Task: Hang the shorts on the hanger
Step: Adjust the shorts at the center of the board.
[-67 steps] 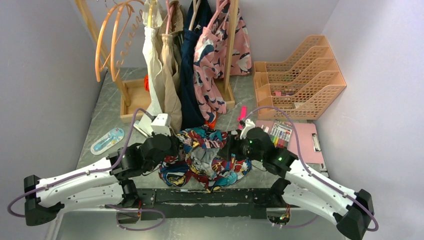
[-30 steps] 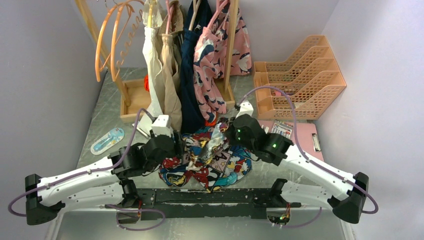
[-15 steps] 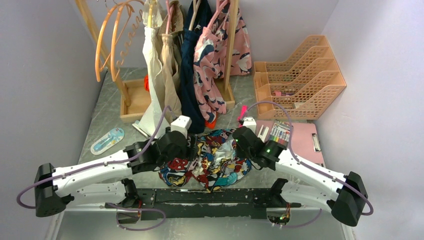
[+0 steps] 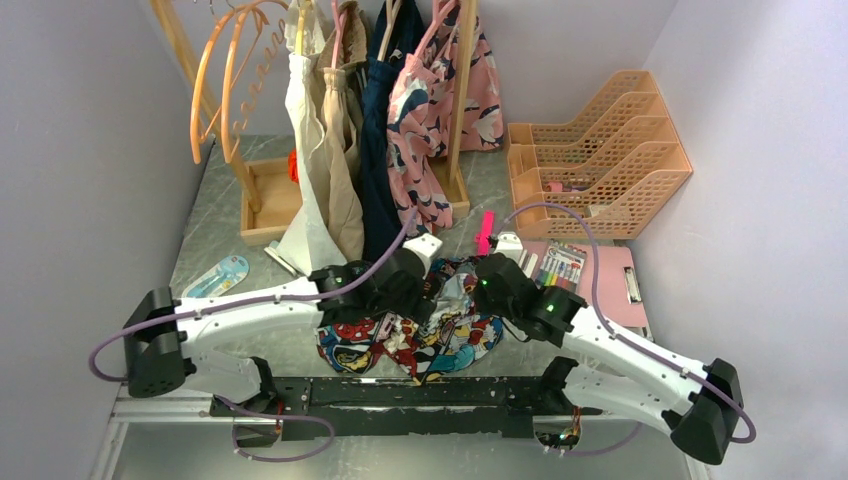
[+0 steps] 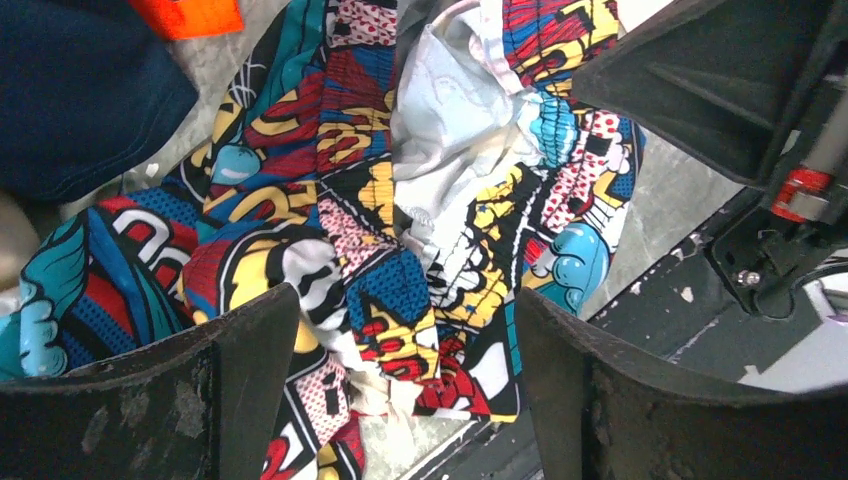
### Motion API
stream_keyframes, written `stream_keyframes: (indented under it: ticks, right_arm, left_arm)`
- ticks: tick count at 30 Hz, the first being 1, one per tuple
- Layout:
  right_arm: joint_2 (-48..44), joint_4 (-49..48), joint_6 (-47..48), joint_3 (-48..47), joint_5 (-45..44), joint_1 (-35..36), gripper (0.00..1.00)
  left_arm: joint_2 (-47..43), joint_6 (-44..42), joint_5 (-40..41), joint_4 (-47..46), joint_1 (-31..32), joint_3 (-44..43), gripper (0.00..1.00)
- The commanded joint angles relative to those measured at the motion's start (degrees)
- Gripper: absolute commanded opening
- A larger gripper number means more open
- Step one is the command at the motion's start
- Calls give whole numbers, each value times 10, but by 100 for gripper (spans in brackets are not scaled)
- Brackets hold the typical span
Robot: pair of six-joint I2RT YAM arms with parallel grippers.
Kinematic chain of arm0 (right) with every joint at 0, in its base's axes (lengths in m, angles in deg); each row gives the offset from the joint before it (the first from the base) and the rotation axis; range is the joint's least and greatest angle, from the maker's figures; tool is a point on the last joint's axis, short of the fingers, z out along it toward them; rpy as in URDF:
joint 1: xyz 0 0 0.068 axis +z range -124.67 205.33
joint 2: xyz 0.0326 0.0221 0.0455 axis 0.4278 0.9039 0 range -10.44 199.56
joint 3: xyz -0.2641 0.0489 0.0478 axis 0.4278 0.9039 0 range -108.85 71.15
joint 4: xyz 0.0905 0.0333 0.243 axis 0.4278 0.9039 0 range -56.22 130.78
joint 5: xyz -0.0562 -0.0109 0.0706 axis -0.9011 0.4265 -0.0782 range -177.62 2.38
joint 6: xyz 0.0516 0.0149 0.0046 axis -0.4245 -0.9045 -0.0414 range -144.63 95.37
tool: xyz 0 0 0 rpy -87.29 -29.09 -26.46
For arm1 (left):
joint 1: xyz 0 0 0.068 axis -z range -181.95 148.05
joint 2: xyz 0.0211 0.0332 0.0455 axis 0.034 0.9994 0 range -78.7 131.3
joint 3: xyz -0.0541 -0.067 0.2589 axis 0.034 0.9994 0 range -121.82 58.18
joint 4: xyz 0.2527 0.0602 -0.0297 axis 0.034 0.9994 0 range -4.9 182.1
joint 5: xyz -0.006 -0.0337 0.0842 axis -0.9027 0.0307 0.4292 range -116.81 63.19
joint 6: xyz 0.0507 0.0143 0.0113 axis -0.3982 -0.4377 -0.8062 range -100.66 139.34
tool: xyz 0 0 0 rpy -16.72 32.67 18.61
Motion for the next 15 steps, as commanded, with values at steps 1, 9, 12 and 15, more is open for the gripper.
stream_keyframes:
  ticks: [1,9,12,15]
  right_arm:
    - [-24,-14,-8,12,-13,-2,0]
    - [-95,-9,-19,16,-8,-2,0]
    - [-114,-5,-21,12,-10,-3,0]
    - [-117,-3,-18,3,-13,-2,0]
  left_arm:
    - [51,-31,-3,0,4,-28,83]
    - [120,0,27,-1,3,-6,81]
    - [118,10,34,-10,2,12,73]
    - [121,14,48,-3,0,13,54]
